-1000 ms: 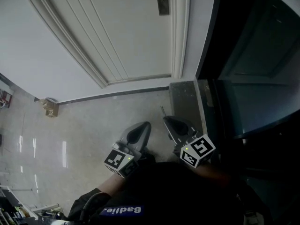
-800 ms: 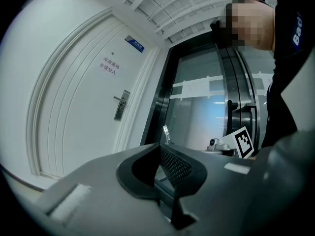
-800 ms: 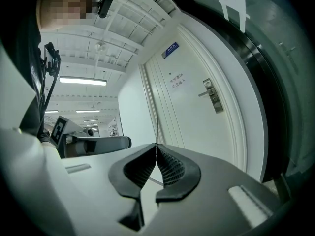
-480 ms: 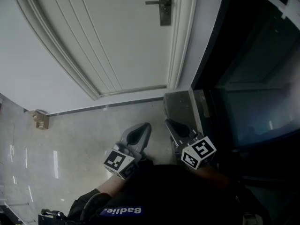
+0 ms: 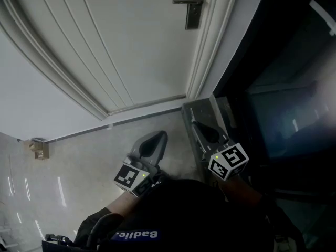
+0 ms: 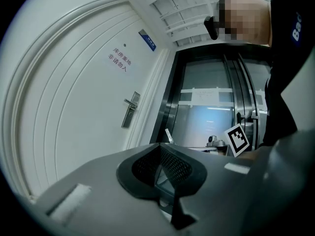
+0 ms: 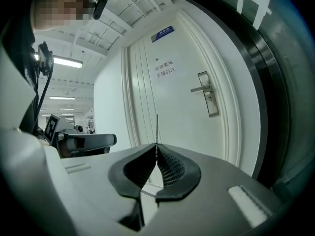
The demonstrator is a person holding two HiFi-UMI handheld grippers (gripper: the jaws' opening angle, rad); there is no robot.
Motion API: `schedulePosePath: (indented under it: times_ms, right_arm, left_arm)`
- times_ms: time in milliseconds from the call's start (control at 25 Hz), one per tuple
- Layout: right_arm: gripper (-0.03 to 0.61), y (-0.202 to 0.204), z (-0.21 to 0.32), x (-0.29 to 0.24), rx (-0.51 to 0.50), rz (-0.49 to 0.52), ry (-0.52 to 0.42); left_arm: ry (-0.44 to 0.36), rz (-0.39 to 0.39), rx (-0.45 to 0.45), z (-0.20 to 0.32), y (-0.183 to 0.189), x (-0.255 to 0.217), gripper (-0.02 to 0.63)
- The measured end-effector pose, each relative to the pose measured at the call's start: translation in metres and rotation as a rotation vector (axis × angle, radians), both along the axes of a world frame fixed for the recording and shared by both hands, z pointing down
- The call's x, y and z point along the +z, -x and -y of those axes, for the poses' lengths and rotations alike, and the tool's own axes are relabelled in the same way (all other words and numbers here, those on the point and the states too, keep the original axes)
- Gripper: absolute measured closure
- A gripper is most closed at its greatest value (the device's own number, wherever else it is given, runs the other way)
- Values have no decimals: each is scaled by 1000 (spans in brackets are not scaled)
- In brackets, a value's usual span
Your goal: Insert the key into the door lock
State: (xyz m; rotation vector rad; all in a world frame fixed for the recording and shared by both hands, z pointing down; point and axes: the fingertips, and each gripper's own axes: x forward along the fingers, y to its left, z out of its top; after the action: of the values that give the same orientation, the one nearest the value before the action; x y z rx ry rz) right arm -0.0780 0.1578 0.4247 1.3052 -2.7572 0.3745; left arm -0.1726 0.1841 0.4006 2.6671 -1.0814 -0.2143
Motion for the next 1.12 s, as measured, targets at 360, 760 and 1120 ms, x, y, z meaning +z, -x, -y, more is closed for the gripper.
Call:
schedulePosePath:
  times_ms: [360,760,1120]
  right_arm:
    - [566,12,35,-1,25,6,36]
    - [566,-23,116,15,-90,85,44]
    - [566,-66,176,-7,-249,179,64]
  left_arm:
    - [18,-31,22,37,15,9,594]
    - [-25,26,-88,98,-21,13,594]
    - [-58,97,-145,157,-84,-5,594]
